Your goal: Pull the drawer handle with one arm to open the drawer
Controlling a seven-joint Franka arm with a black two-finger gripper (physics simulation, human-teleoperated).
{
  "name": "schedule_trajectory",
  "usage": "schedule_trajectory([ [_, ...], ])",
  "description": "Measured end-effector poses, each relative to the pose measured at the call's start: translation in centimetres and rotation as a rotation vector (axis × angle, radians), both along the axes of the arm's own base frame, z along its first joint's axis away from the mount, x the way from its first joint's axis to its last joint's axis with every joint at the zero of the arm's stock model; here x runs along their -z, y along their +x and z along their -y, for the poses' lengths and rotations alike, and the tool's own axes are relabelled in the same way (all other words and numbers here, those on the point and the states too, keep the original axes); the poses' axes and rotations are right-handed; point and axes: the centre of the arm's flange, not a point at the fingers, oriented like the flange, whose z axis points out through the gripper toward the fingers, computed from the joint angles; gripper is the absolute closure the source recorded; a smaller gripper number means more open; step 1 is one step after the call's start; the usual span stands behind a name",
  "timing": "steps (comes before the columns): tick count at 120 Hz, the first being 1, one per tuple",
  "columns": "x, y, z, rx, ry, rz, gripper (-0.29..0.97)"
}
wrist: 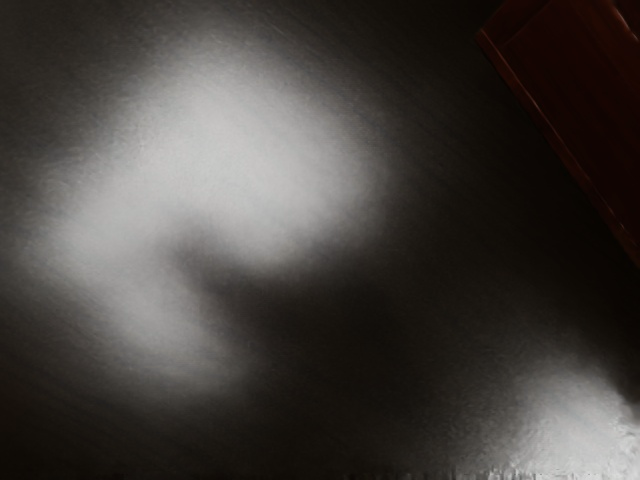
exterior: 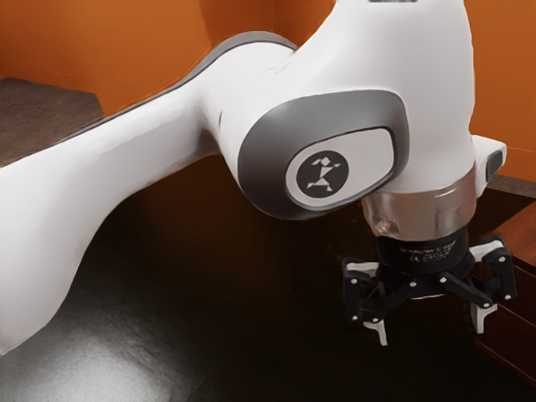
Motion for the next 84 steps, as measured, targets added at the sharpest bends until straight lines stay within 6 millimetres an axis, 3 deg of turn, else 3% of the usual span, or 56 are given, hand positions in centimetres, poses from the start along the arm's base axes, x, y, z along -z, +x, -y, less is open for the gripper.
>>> schedule_trajectory([
  [13, 0.5, -0.4, 3.0, -0.038, -0.056, 0.042, 0.00],
  [32, 2.1, 1.2, 4.9, -0.128, -0.125, 0.083, 0.00],
  [59, 3.7, 3.4, 5.3, -0.224, -0.195, 0.109, 0.00],
  [84, 5.6, 4.0, 6.8, -0.256, -0.226, 0.117, 0.00],
])
